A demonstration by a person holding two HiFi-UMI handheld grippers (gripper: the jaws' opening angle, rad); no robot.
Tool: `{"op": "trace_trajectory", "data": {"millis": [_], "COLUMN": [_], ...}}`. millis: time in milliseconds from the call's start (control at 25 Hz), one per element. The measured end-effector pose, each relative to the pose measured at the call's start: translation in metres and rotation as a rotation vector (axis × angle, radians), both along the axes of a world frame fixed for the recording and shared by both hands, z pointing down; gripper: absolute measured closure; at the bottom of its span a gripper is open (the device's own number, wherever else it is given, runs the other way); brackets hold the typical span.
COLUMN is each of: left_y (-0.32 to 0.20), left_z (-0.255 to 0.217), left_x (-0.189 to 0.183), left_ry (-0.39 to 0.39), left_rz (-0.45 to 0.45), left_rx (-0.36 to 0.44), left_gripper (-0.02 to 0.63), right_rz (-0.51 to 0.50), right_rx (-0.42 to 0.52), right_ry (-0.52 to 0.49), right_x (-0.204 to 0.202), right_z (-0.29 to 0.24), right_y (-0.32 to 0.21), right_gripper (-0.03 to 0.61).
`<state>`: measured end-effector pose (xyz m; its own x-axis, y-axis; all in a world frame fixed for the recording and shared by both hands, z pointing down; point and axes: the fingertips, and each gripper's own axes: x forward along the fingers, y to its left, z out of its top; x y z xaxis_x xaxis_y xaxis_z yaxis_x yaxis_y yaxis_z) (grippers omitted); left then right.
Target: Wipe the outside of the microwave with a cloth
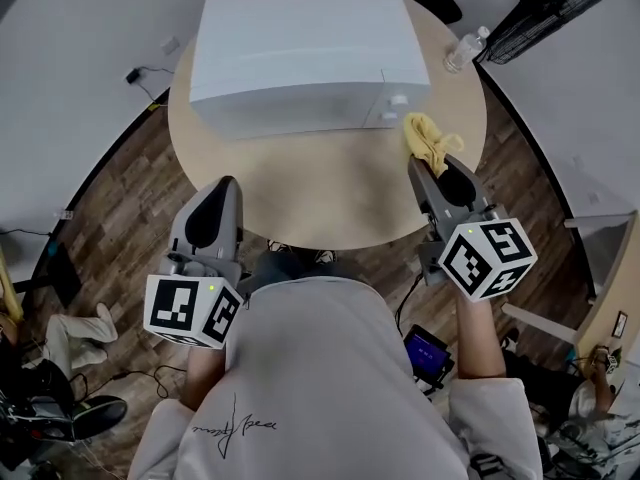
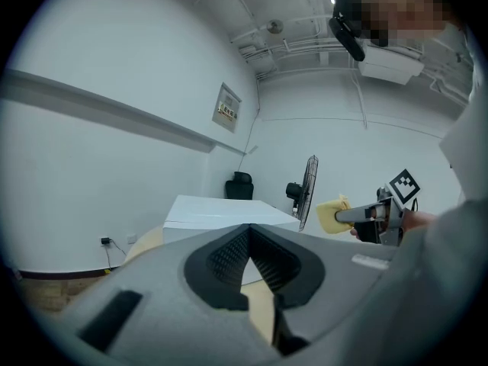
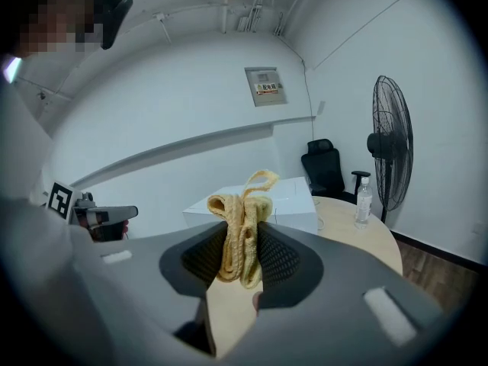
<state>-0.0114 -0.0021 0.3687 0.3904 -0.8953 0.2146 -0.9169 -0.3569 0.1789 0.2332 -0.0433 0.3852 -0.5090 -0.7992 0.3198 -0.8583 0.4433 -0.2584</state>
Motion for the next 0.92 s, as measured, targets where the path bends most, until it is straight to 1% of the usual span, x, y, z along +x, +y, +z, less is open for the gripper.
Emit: {"op": "trace_trajectory", "data": {"millis": [160,360,680,920], "left_y": [0.001,0.002,0.004,0.007], "left_z": [-0.001,-0.004,-0.008,-0.005], "left_x": [-0.001,0.001,0.002,0.009], "left_ry": [-0.004,-0.004,-0.016,-0.020], "left_rz": [-0.017,-0.025,-0.029,-0.021], "left_rx": [0.005,0.014,0.012,0.009], "left_gripper": [0.623,0.623,0.623,0.623], "right_rz": [-0.010,-0.020,-0.033,-0.026], "right_rx": [0.014,0.012,0.023,0.007], "right_ry": [0.000,-0.027,-0.020,-0.016], "right_x": [0.003,0.003,-0.001,-0.001], "right_z": [-0.003,-0.002,-0.003,0.006], "right_y": [0.004,0.007,0.011,0.014], "right_gripper": [0.456,0.456,0.456,0.456]}}
